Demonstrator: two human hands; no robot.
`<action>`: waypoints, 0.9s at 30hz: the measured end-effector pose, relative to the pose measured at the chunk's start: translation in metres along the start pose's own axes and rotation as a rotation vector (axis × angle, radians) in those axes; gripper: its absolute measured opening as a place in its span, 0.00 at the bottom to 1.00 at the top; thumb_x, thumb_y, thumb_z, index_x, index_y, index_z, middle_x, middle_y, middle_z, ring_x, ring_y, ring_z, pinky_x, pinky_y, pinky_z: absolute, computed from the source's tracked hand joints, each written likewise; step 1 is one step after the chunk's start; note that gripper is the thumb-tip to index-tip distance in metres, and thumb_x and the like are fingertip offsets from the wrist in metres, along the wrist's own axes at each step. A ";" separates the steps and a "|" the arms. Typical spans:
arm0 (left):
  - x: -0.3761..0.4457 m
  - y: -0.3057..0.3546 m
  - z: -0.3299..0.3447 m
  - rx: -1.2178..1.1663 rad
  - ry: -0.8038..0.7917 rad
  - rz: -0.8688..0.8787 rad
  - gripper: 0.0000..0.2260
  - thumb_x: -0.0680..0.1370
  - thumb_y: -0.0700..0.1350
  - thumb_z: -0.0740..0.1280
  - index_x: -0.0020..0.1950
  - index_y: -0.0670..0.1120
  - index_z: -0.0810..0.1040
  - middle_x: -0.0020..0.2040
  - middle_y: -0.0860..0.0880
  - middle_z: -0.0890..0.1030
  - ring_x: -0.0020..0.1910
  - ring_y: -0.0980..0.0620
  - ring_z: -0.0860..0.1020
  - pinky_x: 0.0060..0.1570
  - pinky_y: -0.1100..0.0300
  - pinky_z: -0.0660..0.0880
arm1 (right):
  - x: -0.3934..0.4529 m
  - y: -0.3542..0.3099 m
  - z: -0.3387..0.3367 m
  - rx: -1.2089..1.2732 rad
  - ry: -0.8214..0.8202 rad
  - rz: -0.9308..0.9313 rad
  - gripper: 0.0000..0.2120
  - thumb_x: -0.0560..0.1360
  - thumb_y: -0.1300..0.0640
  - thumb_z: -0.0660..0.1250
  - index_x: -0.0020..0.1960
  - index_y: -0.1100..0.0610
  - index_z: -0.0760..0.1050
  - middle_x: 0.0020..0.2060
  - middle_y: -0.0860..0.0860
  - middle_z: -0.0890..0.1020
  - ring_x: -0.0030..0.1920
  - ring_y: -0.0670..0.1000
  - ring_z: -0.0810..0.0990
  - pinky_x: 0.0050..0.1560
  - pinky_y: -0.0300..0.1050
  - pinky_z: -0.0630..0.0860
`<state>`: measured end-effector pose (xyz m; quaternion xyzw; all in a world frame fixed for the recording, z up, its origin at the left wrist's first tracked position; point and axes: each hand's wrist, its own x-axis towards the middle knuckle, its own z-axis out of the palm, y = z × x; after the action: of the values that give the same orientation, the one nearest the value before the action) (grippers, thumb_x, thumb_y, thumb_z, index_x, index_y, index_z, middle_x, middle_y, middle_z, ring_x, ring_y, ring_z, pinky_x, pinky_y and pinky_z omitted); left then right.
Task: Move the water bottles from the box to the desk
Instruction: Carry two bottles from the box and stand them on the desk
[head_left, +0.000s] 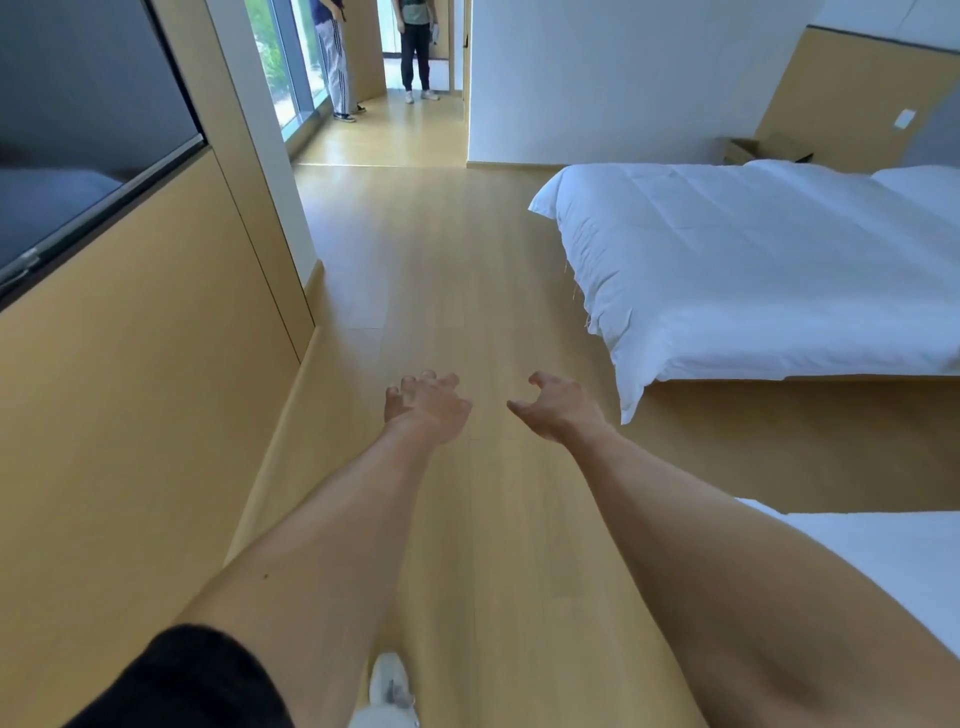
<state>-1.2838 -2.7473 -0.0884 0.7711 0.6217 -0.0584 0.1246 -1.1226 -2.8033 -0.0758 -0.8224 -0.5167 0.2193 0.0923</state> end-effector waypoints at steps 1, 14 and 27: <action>0.015 -0.001 -0.002 -0.006 -0.004 0.001 0.21 0.83 0.58 0.55 0.75 0.53 0.67 0.72 0.46 0.70 0.71 0.43 0.68 0.69 0.49 0.62 | 0.015 -0.005 0.000 -0.004 0.002 0.000 0.29 0.77 0.39 0.64 0.75 0.48 0.66 0.70 0.54 0.73 0.69 0.56 0.73 0.67 0.52 0.72; 0.272 -0.048 -0.071 -0.047 -0.013 0.095 0.22 0.83 0.59 0.56 0.75 0.54 0.68 0.73 0.47 0.69 0.73 0.43 0.66 0.71 0.48 0.62 | 0.238 -0.120 -0.037 -0.092 0.025 0.022 0.30 0.77 0.39 0.64 0.76 0.47 0.65 0.71 0.52 0.72 0.69 0.55 0.73 0.64 0.50 0.71; 0.481 -0.077 -0.127 -0.033 -0.054 0.122 0.22 0.83 0.59 0.55 0.76 0.53 0.65 0.75 0.46 0.68 0.73 0.42 0.66 0.70 0.48 0.64 | 0.443 -0.179 -0.056 -0.178 0.008 0.022 0.29 0.79 0.39 0.61 0.77 0.47 0.62 0.72 0.52 0.72 0.71 0.55 0.71 0.68 0.53 0.68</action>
<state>-1.2617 -2.2445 -0.0934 0.8035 0.5709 -0.0610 0.1573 -1.0781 -2.3243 -0.0759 -0.8340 -0.5246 0.1702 0.0185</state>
